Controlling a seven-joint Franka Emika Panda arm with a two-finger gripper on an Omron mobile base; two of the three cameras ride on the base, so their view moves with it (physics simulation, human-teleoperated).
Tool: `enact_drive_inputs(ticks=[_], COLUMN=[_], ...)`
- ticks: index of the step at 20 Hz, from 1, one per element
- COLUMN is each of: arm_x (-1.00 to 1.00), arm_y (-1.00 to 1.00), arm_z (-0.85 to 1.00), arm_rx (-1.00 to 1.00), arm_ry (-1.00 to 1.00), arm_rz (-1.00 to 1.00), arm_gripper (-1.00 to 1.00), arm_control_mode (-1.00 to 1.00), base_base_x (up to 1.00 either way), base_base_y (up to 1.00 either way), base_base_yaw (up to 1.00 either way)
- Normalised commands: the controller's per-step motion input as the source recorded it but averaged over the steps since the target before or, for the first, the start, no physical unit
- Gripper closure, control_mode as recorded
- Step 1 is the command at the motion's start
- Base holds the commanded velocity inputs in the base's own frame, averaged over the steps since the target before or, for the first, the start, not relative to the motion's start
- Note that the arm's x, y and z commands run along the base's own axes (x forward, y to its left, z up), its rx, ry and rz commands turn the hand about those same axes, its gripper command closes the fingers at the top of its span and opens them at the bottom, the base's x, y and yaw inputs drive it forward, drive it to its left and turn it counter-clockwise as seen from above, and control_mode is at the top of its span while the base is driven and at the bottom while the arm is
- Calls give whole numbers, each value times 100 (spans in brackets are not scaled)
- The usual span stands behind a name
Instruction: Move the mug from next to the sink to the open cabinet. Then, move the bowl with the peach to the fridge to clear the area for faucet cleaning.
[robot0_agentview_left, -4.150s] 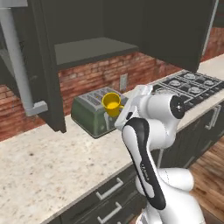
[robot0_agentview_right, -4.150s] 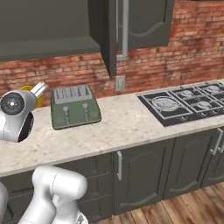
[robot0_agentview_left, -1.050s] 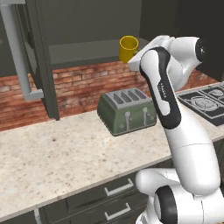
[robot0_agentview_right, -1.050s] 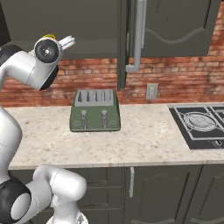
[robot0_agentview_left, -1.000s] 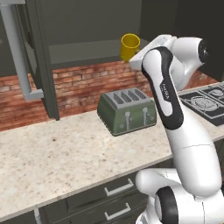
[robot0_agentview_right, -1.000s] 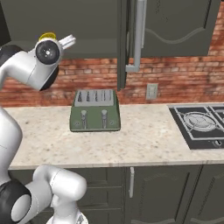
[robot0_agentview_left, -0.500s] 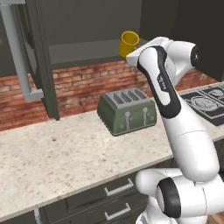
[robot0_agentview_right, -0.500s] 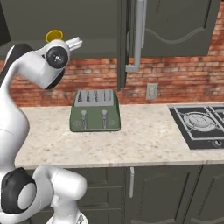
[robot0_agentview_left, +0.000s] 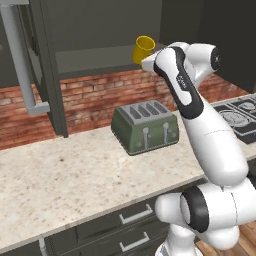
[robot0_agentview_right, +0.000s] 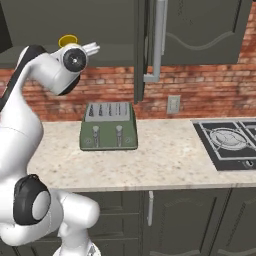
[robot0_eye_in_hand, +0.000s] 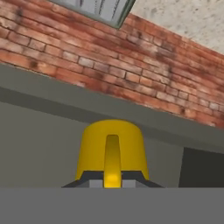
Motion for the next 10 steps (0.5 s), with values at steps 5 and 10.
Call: enact_drive_inputs(ticks=[5,10], arm_x=[97,58], arm_y=[48,13], arm_z=[3,9], arm_rx=[2,14], arm_ry=[19,37], arm_rz=[-5,-4], arm_gripper=[100,100], arm_control_mode=[-100,-100], base_base_x=[0,0], base_base_y=[0,0], base_base_yaw=[0,0])
